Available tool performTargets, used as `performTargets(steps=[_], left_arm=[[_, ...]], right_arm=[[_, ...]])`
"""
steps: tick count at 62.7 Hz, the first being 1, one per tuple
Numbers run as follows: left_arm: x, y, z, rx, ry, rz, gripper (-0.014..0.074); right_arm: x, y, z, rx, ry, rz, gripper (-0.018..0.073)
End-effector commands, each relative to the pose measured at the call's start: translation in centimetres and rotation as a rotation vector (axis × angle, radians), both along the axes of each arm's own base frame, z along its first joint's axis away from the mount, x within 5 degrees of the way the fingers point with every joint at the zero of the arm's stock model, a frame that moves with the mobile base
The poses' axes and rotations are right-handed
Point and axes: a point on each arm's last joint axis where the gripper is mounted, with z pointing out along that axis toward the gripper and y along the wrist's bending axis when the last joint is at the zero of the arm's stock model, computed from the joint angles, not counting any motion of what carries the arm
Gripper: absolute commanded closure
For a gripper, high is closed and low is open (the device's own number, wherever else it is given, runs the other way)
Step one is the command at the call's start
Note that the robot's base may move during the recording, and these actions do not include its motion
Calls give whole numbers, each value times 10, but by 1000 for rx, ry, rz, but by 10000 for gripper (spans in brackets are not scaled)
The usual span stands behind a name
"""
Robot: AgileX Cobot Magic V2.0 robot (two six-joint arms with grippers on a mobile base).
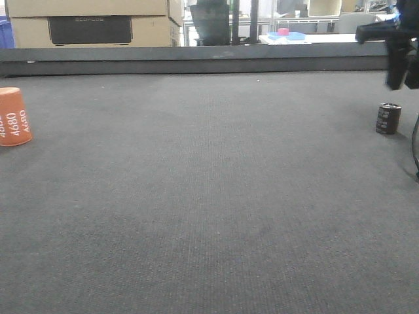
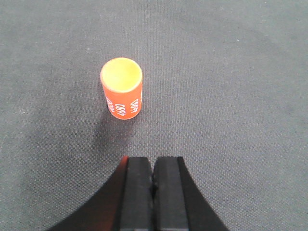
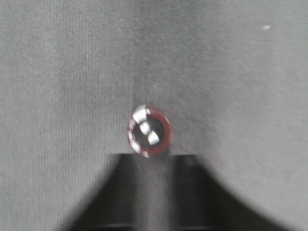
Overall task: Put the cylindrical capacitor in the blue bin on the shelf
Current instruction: 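Lower the right gripper over the brown capacitor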
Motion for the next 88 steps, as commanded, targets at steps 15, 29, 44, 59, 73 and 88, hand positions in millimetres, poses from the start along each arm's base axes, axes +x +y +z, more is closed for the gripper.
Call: performTargets(steps=[15, 29, 44, 59, 73, 88], left_arm=[[-1, -2, 2, -11, 11, 1, 707], [-2, -2, 1, -8, 28, 1, 707], [-3, -1, -1, -6, 46, 2, 707], [-3, -1, -1, -6, 46, 2, 707], [-3, -1, -1, -6, 46, 2, 707], [-3, -1, -1, -6, 46, 2, 707]], right_arm=[[19, 1, -20, 11, -52, -4, 211], [26, 1, -42, 9, -26, -5, 241], [28, -5, -50, 8, -12, -18, 241], [27, -7, -51, 16, 4, -27, 241], [26, -7, -51, 26, 16, -28, 241], [26, -7, -51, 26, 16, -28, 241]])
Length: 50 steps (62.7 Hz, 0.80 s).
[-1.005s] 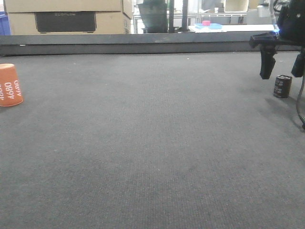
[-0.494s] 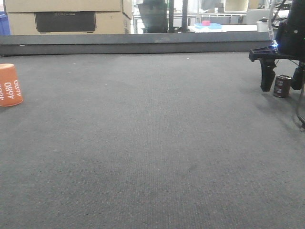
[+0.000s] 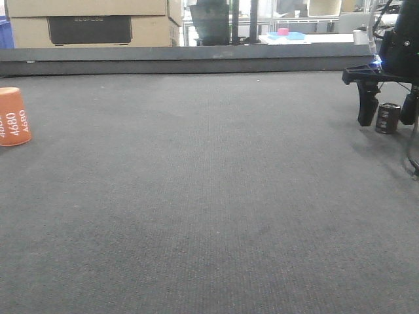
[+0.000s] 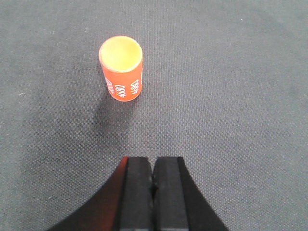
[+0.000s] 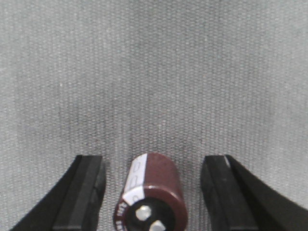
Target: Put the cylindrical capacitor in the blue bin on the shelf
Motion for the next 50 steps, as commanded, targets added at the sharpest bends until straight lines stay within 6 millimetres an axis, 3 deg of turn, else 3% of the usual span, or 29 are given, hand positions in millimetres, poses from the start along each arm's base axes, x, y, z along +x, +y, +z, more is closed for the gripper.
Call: performTargets(steps=[1, 8, 21, 29, 36, 45, 50], left_arm=[[1, -2, 3, -15, -13, 1, 707], [1, -2, 3, -15, -13, 1, 707], [5, -3, 7, -57, -74, 35, 707], [12, 1, 12, -57, -139, 44, 685], [22, 9, 14, -52, -126, 80, 540], [42, 22, 18, -45, -98, 132, 250], [55, 25, 19, -30, -74, 133, 160]], right_arm=[[0, -3, 5, -4, -12, -2, 241], [-1, -3, 5, -4, -1, -1, 314], [-1, -3, 5, -4, 6, -1, 727], [-1, -3, 4, -4, 8, -1, 721], [-1, -3, 4, -4, 8, -1, 721], [-2, -3, 4, 3, 12, -2, 721], [-2, -2, 4, 6, 12, -3, 721]])
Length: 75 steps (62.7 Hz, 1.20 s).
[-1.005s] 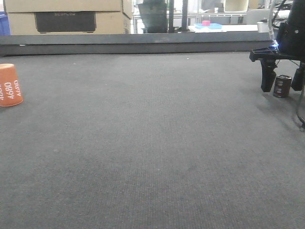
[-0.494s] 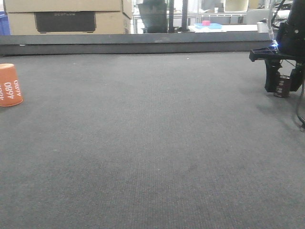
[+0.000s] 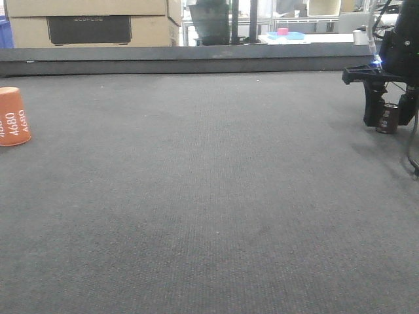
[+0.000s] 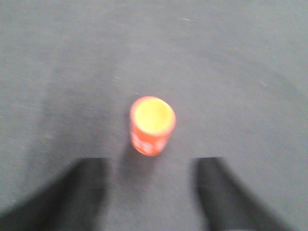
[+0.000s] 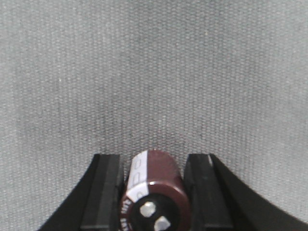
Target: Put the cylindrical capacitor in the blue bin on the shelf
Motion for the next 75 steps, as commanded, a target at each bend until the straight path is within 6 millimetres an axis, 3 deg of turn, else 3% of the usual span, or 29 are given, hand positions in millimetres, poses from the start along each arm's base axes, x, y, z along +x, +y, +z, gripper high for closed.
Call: performTargets(steps=[1, 22, 37, 75], left_arm=[[14, 4, 3, 12, 14, 8, 153], [76, 2, -8, 63, 135, -35, 145], [110, 1, -29, 103, 259, -74, 145], [136, -14, -76, 112, 374, -109, 145]], right_arm=[[-1, -3, 5, 3, 0, -3, 721], [-1, -2, 5, 14, 0, -5, 721], [0, -2, 5, 15, -7, -6, 721], [1, -2, 5, 15, -16, -6, 721]])
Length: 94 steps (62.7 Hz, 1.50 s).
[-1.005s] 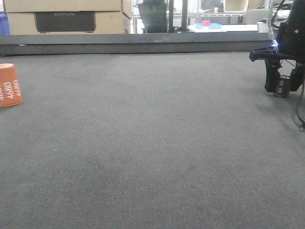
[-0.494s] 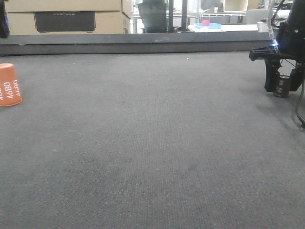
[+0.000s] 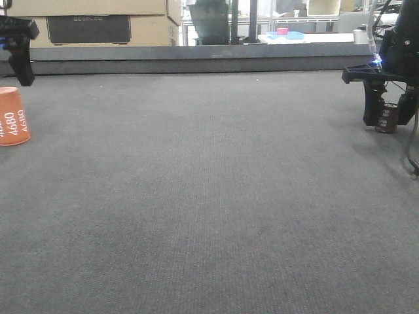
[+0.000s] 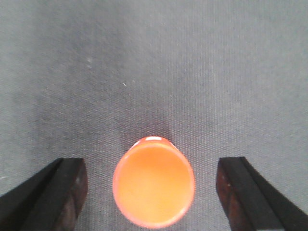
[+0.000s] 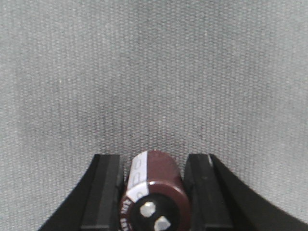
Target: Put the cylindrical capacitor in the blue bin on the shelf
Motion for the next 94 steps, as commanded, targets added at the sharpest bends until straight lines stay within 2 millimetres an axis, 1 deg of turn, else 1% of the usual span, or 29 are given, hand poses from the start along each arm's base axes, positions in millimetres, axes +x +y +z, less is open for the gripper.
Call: performTargets(steps=[1, 17, 39, 46, 53, 58, 64, 65, 68, 70, 71, 74, 83, 87, 94], left_arm=[[3, -1, -1, 0, -2, -2, 145], [8, 0, -10, 16, -3, -6, 164], [13, -1, -39, 21, 95, -4, 164], [13, -1, -39, 19, 94, -4, 170], [13, -1, -39, 19, 92, -4, 201], [13, -1, -39, 17, 90, -4, 254], [14, -1, -39, 17, 88, -4, 400], [14, -1, -39, 17, 88, -4, 414], [14, -1, -39, 17, 88, -4, 533], [14, -1, -38, 17, 86, -4, 580], [14, -1, -38, 17, 88, -4, 626], [13, -1, -38, 15, 93, -3, 709], [10, -1, -26, 14, 83, -2, 707], [8, -1, -15, 12, 54, -2, 707], [2, -1, 8, -6, -19, -1, 707]], right_arm=[[0, -1, 5, 5, -15, -2, 721], [0, -1, 5, 5, -15, -2, 721], [0, -1, 5, 5, -15, -2, 721], [0, -1, 5, 5, -15, -2, 721], [0, -1, 5, 5, -15, -2, 721], [0, -1, 5, 5, -15, -2, 721], [0, -1, 5, 5, -15, -2, 721], [0, -1, 5, 5, -15, -2, 721], [0, -1, 5, 5, -15, -2, 721], [0, -1, 5, 5, -9, -2, 721], [0, -1, 5, 5, -7, -1, 721], [-1, -1, 4, 5, -2, -1, 722], [-3, -1, 16, 6, -26, 1, 722], [-5, 0, 23, 6, -41, 3, 722], [-9, 0, 41, 8, -81, 3, 722]])
